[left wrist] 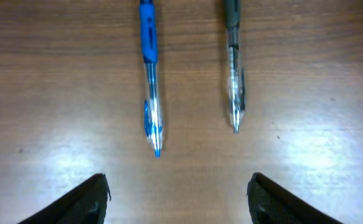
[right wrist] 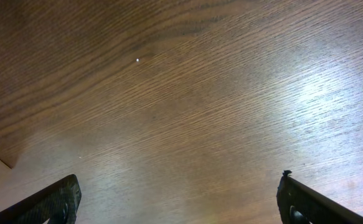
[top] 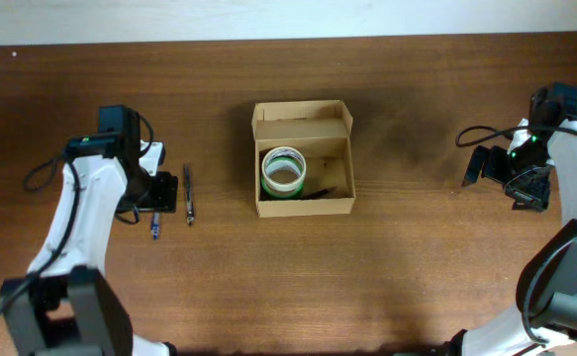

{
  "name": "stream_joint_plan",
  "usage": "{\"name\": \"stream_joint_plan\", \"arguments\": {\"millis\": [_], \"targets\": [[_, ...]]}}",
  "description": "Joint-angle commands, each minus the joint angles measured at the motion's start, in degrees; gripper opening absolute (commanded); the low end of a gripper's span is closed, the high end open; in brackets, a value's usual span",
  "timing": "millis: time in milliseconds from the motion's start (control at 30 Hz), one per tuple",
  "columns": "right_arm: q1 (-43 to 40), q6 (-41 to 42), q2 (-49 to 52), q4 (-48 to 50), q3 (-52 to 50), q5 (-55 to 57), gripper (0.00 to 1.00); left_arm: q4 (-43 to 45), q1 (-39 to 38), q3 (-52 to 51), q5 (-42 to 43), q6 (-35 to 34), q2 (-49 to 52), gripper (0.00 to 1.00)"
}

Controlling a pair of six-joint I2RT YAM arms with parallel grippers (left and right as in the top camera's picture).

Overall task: Pack container
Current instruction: 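Return the left gripper and grasp the blue pen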

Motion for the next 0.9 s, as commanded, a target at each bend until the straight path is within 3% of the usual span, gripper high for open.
{"name": "stream_joint_plan", "arguments": {"millis": [0,600,867], "targets": [[-0.3,0.1,0.3,0.0,-0.2,-0.5,0.99,0.9,0.2,-0.1,1.0,2.6,2.9,0.71],[-0.3,0.1,0.3,0.0,-0.2,-0.5,0.99,5.7,3.7,-0.1,0.9,6.5,14.3,0.66],[-0.3,0.1,0.3,0.0,-0.2,-0.5,0.99,7.2,3.7,-0.1,1.3,6.5,18.6,0.54]]}}
